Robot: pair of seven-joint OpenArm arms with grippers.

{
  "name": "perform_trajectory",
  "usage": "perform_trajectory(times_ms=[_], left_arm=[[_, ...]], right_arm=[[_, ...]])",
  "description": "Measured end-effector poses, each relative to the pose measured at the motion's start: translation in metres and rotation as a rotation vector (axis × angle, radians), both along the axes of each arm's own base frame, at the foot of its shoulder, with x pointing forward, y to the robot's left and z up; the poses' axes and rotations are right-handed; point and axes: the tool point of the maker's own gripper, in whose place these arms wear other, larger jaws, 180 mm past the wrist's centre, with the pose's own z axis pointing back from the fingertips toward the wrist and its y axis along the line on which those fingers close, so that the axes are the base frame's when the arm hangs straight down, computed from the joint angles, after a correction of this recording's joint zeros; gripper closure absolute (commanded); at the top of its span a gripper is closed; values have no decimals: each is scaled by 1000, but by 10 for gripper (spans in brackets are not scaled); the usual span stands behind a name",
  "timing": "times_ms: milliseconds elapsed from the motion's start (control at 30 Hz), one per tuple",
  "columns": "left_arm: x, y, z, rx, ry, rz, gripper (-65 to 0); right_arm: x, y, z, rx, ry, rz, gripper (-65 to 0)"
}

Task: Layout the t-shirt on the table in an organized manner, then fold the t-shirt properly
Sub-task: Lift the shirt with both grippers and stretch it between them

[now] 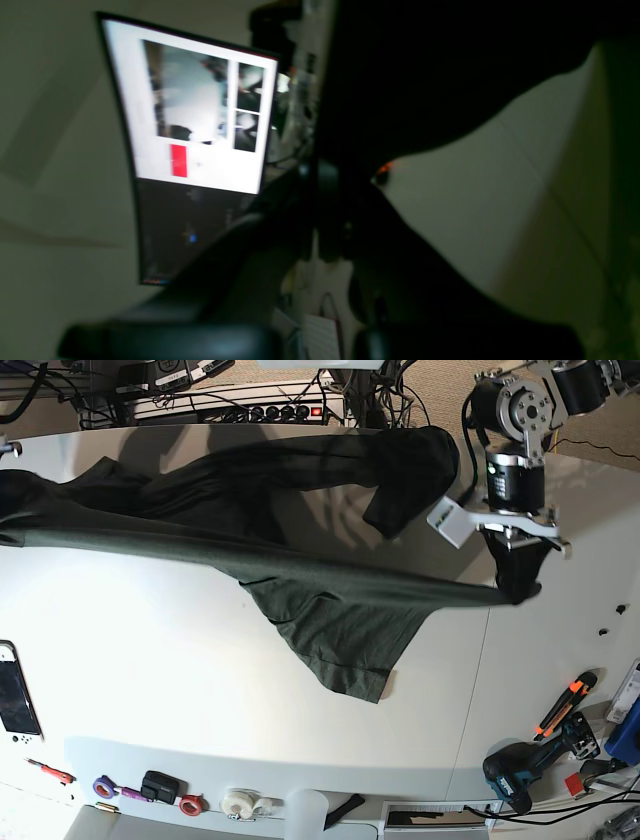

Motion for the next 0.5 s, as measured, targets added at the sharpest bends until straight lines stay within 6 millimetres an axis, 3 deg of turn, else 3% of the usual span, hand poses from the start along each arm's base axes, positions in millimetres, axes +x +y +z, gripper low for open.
perform_trajectory(times_ms=[67,267,500], left_arm=[[12,5,19,4,-71,8,0],[45,30,101,29,-354,68,0],[50,64,182,69,-610,162,0]], right_arm=[[5,2,-2,0,5,9,0],[26,13,-17,-6,52,53,0],[51,26,-23,-22,58,93,0]])
